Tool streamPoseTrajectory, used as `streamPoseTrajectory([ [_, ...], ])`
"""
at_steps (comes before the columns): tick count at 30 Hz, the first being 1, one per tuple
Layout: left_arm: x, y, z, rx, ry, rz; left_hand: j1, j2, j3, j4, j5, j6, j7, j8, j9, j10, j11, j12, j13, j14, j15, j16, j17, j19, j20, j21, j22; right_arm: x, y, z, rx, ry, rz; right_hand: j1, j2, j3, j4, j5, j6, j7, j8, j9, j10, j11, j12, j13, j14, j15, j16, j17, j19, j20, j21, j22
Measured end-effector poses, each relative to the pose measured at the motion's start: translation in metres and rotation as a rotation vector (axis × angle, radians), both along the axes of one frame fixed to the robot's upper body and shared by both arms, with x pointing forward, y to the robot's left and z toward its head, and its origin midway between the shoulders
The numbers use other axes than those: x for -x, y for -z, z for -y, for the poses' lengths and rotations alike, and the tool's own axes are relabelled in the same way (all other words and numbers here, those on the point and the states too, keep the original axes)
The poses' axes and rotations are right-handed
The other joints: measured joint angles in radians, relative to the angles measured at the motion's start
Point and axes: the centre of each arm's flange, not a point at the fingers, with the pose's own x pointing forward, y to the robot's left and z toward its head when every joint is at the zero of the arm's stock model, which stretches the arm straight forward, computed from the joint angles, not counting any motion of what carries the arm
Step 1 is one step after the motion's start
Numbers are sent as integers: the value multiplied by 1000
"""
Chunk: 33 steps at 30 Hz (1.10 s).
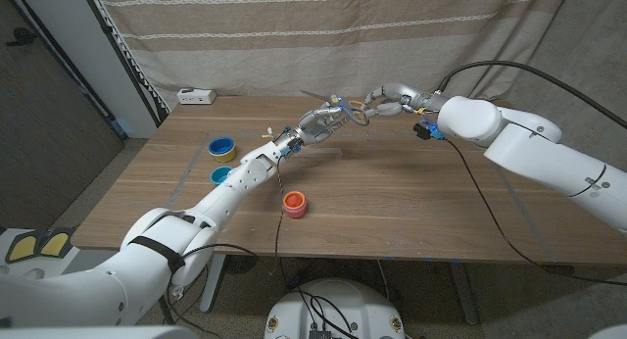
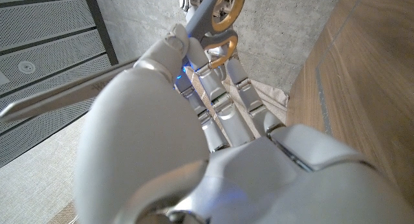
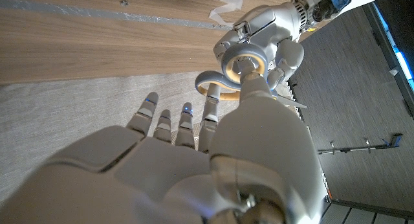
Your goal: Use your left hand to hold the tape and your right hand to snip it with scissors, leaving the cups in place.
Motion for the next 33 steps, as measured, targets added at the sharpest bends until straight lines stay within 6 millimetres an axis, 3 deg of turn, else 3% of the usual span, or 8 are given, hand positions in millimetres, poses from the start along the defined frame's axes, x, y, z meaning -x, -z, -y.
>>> streamPoseTrajectory([
  [5,0,0,-1,0,-2,-1,-1,-1,0,0,0,0,0,0,0,0,0,3,0,0,0,0,0,0,0,0,0,0,-2,1,-2,9,19,5,-5,0,0,0,41,-9,9,-3,31,-9,4,0,9,-9,0,0,5,-5,1,0],
  [15,0,3,-2,2,7,-9,-1,-1,1,1,-2,0,0,0,2,0,0,3,0,0,0,0,0,0,0,0,0,-1,3,-5,-3,6,29,10,-10,0,0,0,44,-12,9,-11,36,-14,11,0,12,-12,0,0,5,-5,1,0],
  [33,1,4,-2,10,12,-10,-8,-8,1,1,-2,0,0,-3,6,8,1,1,0,2,1,0,1,0,0,0,0,3,3,-14,41,6,42,6,-26,-9,9,0,47,6,2,-21,41,-9,11,0,17,-6,0,0,5,-5,1,0],
])
